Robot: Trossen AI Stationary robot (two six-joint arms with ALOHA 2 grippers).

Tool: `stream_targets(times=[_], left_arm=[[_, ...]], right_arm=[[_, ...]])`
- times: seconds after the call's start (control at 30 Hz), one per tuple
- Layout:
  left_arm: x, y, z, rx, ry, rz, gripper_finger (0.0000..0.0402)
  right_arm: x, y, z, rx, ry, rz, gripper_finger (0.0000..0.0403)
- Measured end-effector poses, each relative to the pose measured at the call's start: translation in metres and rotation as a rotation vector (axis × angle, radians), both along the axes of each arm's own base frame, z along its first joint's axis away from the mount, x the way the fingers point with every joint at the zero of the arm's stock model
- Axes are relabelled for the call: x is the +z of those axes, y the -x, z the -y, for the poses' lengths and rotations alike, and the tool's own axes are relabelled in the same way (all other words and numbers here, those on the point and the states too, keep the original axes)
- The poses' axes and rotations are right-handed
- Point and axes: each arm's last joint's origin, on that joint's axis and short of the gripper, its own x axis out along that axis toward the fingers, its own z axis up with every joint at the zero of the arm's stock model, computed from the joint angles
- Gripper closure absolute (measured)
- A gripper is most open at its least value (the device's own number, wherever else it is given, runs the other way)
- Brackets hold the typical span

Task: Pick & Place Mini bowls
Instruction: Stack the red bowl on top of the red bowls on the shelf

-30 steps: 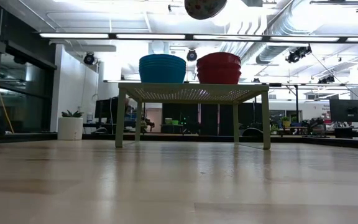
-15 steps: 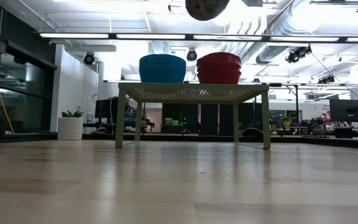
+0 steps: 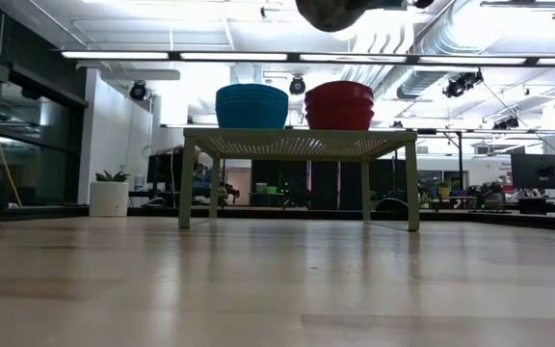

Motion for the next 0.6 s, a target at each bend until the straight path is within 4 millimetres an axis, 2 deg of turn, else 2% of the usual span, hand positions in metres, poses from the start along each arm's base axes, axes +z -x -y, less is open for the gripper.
stream_targets(times=[0.1, 0.13, 0.6], left_arm=[[-0.0035, -0.0010, 0.0040, -0.087, 0.001, -0.035, 0.0400], [-0.0046, -0.0015, 0.0047, -0.097, 0.000, -0.039, 0.0400], [-0.0052, -0.0019, 0.0032, -0.117, -0.066, -0.080, 0.0397]], right_arm=[[-0.0014, 0.0002, 0.0006, -0.003, 0.003, -0.017, 0.0386], [-0.0026, 0.0007, 0.0005, -0.001, 0.008, -0.033, 0.0392], [-0.0040, 0.0005, 0.0040, -0.027, -0.057, 0.032, 0.0392]])
